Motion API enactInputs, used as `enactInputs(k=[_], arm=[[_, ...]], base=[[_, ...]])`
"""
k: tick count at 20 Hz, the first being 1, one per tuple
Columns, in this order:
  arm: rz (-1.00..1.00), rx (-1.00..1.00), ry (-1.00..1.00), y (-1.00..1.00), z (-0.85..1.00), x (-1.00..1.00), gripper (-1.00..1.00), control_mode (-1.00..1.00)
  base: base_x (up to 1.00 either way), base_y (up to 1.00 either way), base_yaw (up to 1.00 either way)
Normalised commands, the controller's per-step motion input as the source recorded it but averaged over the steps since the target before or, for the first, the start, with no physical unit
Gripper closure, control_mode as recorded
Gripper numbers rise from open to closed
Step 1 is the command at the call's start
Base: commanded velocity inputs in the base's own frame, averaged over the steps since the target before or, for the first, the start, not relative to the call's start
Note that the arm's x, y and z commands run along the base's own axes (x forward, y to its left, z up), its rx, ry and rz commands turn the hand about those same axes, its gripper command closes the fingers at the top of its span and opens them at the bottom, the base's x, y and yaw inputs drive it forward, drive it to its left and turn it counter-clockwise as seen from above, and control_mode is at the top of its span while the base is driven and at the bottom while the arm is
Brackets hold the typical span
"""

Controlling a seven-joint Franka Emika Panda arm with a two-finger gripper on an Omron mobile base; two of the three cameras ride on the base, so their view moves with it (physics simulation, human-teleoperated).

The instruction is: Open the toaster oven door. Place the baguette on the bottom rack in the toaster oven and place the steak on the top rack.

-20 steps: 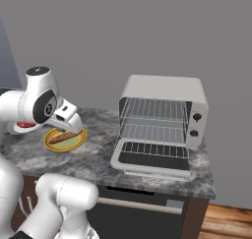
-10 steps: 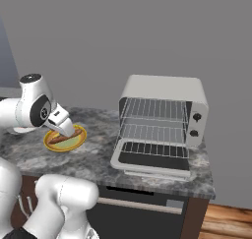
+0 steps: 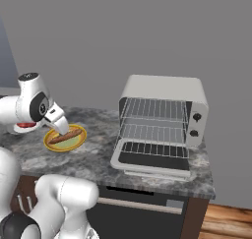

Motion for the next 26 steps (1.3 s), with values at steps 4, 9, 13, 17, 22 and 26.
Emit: enactInputs(k=[4,9,13,17,22,26], arm=[[-0.06,0.00,0.05,0.20,-0.39,0.38,-1.00,-1.00],[-0.05,0.00,0.05,0.09,-0.43,0.36,-1.00,-1.00],[-0.03,0.00,0.01,0.13,-0.30,0.35,-1.00,-1.00],[-0.03,0.00,0.00,0.18,-0.36,0.34,-1.00,-1.00],[-0.02,0.00,0.00,0.24,-0.37,0.34,-1.00,-1.00],[-0.01,0.00,0.00,0.23,-0.27,0.39,-1.00,-1.00]], base=[[0.00,0.00,0.00],[0.00,0.00,0.00],[0.00,0.00,0.00],[0.00,0.00,0.00],[0.00,0.00,0.00],[0.00,0.00,0.00]])
